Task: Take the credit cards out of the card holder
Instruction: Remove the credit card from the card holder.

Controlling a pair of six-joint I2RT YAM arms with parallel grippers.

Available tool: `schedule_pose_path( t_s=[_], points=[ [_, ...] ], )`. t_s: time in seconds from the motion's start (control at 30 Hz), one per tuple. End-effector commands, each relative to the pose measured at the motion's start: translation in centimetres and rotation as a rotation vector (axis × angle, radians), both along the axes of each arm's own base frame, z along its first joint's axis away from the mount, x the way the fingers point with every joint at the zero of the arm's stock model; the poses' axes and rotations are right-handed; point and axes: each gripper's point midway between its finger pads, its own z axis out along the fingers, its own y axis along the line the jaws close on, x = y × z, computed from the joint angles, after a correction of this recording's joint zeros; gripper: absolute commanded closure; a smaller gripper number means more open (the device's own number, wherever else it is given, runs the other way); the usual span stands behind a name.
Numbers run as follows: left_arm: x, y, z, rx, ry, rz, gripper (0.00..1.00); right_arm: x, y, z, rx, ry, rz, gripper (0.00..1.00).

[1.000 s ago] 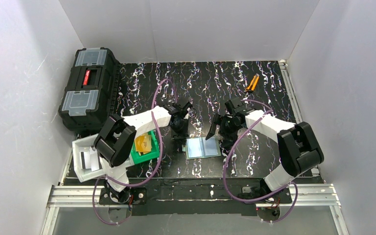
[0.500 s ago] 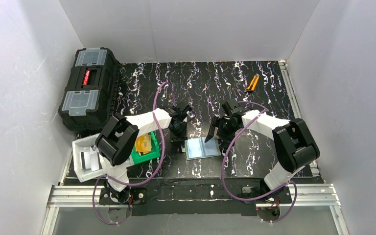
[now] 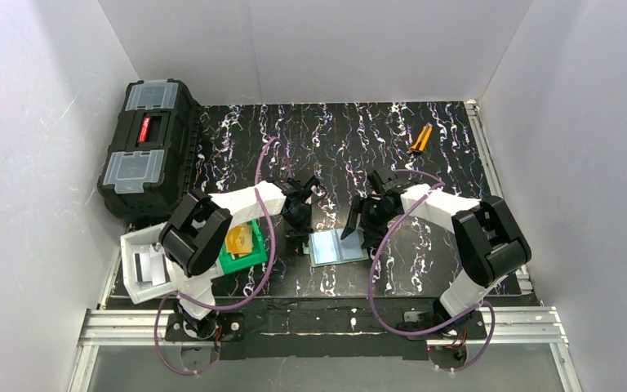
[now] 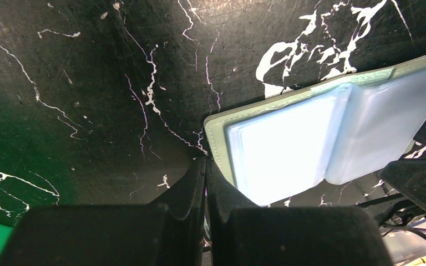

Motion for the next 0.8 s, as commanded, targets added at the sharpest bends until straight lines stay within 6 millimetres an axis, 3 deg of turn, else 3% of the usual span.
schedule_pose_path(
  t_s=[0.0, 0.47, 0.77],
  points=[
    [-1.3, -0.1, -1.5, 0.027, 0.050, -0.014, 1.00, 0.0, 1.4, 0.3, 0.052, 0.000, 0.024, 0.25],
    [-1.5, -0.6, -1.8, 0.025, 0.057, -0.027, 1.00, 0.3, 3.5, 3.8, 0.188, -0.028, 0.043, 0.25],
    [-1.5, -0.7, -1.5, 0.016, 0.054, -0.033, 1.00, 0.5, 3.6, 4.4, 0.192, -0.037, 0.044, 0.21]
  ],
)
